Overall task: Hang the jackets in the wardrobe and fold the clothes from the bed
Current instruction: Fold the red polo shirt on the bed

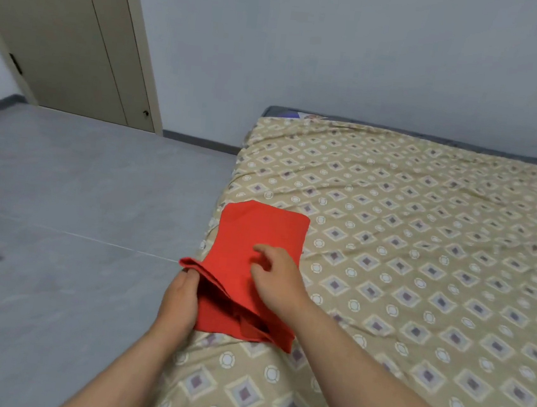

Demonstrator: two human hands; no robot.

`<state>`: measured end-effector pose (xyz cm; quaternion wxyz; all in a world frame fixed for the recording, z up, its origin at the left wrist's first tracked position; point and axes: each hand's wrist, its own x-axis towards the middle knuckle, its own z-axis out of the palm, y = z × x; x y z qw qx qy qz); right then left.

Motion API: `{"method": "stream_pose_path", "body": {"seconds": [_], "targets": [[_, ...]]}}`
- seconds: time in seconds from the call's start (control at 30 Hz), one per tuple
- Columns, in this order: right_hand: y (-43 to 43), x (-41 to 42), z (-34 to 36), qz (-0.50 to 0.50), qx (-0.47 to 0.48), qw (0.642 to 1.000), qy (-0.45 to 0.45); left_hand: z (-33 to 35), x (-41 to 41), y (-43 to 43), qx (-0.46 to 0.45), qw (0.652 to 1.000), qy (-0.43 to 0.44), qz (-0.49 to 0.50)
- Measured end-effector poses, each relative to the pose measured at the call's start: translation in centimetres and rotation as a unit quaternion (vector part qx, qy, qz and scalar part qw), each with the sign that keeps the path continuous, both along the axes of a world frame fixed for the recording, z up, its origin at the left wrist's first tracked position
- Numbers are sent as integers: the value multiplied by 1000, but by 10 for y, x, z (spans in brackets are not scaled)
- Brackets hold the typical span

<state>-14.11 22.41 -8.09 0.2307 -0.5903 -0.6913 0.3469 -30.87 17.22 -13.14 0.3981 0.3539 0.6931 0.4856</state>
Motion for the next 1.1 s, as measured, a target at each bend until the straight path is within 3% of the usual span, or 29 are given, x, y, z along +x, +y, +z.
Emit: {"method": "stream_pose_path", "body": {"seconds": [0.07, 0.13, 0.23, 0.33, 0.47, 0.57, 0.7, 0.77, 0.87, 0.93, 1.1], "targets": [[-22, 19, -26, 94, 33, 979, -176, -3, 4, 7, 14, 994, -59, 95], [-46, 29, -53, 129, 6, 971, -201, -11, 4, 16, -44, 983, -107, 139], [-54, 34, -62, -49, -6, 997, -58, -31, 0, 28, -135, 984, -100, 60], [-43, 34, -59, -206, -48, 977, 20, -23, 1, 30, -176, 984, -19, -11], [-44, 41, -59, -221, -163, 949, 154, -8, 7, 25, -224, 967, 71, -103], [-55, 56, -48, -234, -283, 888, 277, 2, 3, 16, -268, 939, 99, -190], [-85, 76, -48, -183, -448, 828, 283, -2, -19, -18, -380, 845, -28, -374], [-86, 72, -46, -177, -441, 823, 310, -10, -16, -38, -360, 861, -125, -336], [-84, 54, -32, -176, -383, 852, 311, -5, 10, -58, -260, 906, -287, -169], [-89, 44, -16, -168, -411, 827, 346, 1, 16, -62, -232, 894, -363, -122], [-99, 27, 28, -117, -428, 786, 430, 37, -15, -83, -107, 851, -483, -177]]}}
